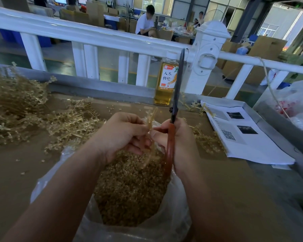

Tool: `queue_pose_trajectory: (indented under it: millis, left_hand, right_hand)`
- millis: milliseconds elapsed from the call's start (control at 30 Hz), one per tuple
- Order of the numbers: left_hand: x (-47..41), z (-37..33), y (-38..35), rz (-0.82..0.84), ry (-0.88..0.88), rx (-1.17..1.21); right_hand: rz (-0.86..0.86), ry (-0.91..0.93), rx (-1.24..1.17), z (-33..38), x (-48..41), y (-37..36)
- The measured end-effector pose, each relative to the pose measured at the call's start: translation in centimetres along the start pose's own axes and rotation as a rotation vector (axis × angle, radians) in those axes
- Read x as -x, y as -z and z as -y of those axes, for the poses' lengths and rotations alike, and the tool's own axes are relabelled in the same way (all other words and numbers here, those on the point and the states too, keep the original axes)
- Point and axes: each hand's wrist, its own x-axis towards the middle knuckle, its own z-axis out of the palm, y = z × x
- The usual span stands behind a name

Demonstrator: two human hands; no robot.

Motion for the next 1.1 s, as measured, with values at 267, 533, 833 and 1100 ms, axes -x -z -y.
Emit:
queue_pose_trajectory:
  millis: [267,533,833,1100]
  left_hand:
    - [0.1,0.0,0.5,0.124,0.060,0.023]
    - [0.1,0.1,0.0,0.101,-0.136,-0.032]
    - [-0.1,0.4,-1.5,-0.006,-0.294,0.073]
    - [-0.5,0.7,-2.2,-0.105,-0.297,0.214]
  right_hand:
    - [-0.101,0.077,-0.033,-0.2,-0.1,0.1]
    - [-0.210,0.017,-0.203,-0.1,-0.4,0.5]
    - [-0.242,-0.035,-0.390,-0.4,-0.4,-0.7]
    - [-0.102,-0.067,-0.480,-0.7,-1.1,-1.2]
